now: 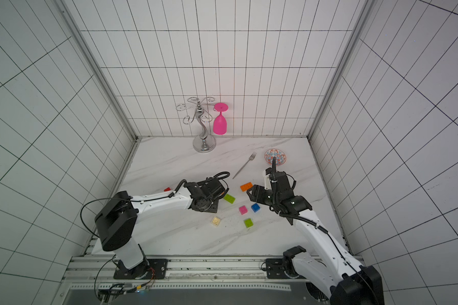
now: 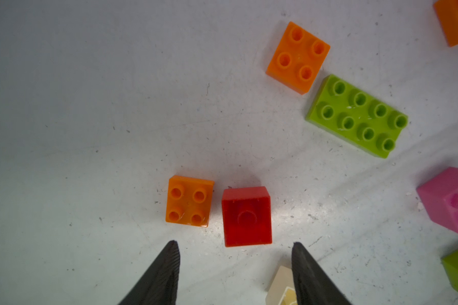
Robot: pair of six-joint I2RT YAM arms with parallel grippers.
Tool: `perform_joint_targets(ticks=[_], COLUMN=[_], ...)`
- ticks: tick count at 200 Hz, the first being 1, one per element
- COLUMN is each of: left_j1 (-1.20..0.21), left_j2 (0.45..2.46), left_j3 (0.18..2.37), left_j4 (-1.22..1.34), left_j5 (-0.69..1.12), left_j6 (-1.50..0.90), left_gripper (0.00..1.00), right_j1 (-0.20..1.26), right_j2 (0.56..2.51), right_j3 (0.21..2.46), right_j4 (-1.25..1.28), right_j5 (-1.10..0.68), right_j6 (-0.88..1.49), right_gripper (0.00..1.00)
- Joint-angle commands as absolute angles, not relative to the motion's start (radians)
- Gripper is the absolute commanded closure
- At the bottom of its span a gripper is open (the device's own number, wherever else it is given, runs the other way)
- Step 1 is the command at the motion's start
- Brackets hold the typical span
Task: Assemble the letter r with lego
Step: Adjust the lego brick at the center of the board.
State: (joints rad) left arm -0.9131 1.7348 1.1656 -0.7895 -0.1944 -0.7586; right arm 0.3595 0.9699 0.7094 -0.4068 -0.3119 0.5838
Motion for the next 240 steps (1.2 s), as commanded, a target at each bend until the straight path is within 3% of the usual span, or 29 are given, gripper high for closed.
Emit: perform_joint_targets(ticks=[1, 33, 102, 152, 228, 240], left_j1=[-0.910, -0.898, -0.885, -0.884, -0.879, -0.879], left_j2=[1.781, 1.822, 1.873, 1.884, 1.882, 1.882], left_j3=[1.199, 1.217, 1.240, 1.256, 1.248, 1.248], left_j4=[-0.780, -0.764, -0.758, -0.753, -0.756, -0.755], left_j5=[-0.215, -0.197, -0.183, -0.176, -0.166, -0.163], left_j6=[-0.786, -0.773, -0.756, -0.742, -0.740, -0.736], left_gripper=[0.48, 0.60, 0.64, 0.73, 0.74, 0.70], right_j1=[0.351, 0.350, 0.350, 0.350, 0.350, 0.350], right_j2=[0.966, 0.977, 0.986, 0.970, 0.922, 0.922], right_j3=[0.689, 0.692, 0.695, 0.692, 0.696, 0.696], right_j4=[-0.410, -0.405, -0.407, -0.407, -0.407, -0.408], right_j5=[-0.311, -0.334, -0.360, -0.362, -0.346, -0.349], right_j6=[0.601, 0.595, 0.587, 0.569, 0.531, 0.528], right_gripper=[0.35, 0.36, 0.35, 0.35, 0.35, 0.35])
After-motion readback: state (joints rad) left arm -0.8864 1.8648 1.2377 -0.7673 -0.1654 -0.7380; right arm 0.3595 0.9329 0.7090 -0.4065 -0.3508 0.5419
